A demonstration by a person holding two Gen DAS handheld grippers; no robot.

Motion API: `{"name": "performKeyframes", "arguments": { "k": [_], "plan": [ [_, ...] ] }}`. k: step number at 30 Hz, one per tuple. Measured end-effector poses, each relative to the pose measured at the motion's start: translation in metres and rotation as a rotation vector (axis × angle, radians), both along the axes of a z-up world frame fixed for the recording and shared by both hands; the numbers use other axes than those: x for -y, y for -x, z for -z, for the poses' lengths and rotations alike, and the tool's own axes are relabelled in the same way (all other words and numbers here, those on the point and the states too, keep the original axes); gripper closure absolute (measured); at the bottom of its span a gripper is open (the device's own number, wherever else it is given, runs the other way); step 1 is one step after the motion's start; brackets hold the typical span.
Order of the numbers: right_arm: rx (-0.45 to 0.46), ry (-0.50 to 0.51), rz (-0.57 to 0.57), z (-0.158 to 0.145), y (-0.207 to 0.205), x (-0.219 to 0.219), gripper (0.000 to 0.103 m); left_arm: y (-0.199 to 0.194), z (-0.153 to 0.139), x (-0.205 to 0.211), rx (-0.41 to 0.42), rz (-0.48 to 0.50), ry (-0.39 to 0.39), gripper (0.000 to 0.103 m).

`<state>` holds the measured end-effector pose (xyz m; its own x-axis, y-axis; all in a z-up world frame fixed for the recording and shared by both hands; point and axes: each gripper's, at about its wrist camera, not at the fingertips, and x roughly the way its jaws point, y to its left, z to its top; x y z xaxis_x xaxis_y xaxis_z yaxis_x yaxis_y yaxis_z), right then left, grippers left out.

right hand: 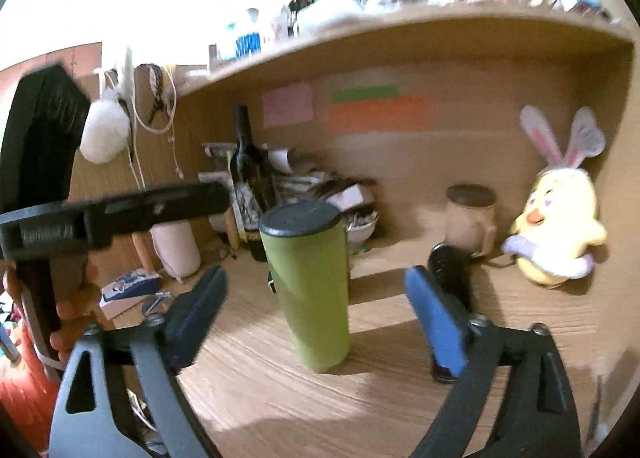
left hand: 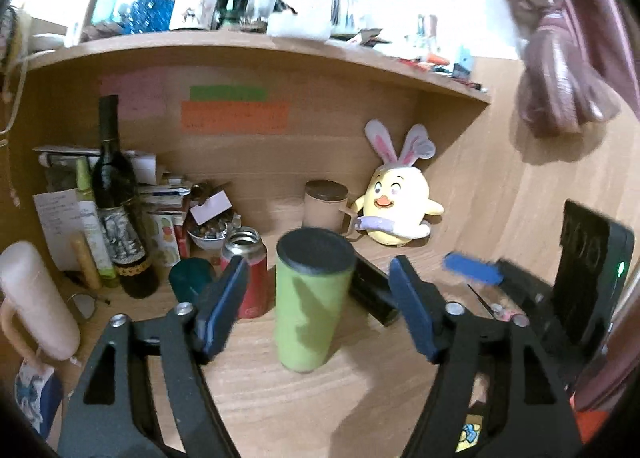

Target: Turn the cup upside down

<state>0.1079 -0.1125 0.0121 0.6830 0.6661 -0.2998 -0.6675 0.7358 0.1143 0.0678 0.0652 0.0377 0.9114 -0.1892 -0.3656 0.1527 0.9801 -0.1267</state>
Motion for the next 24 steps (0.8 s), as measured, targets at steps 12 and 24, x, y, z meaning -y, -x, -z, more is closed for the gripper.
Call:
{"name": "performKeyframes", "arguments": {
  "k": [12, 24],
  "plan": [
    [0.067, -0.02, 0.109, -0.007, 0.062, 0.05, 0.0, 0.077, 0.031, 0.033, 0.086, -0.125, -0.068, 0.0],
    [0.069, -0.035, 0.098, 0.005, 0.094, 0.054, 0.0, 0.116, 0.042, 0.054, 0.134, -0.156, -0.099, 0.0]
  ]
}}
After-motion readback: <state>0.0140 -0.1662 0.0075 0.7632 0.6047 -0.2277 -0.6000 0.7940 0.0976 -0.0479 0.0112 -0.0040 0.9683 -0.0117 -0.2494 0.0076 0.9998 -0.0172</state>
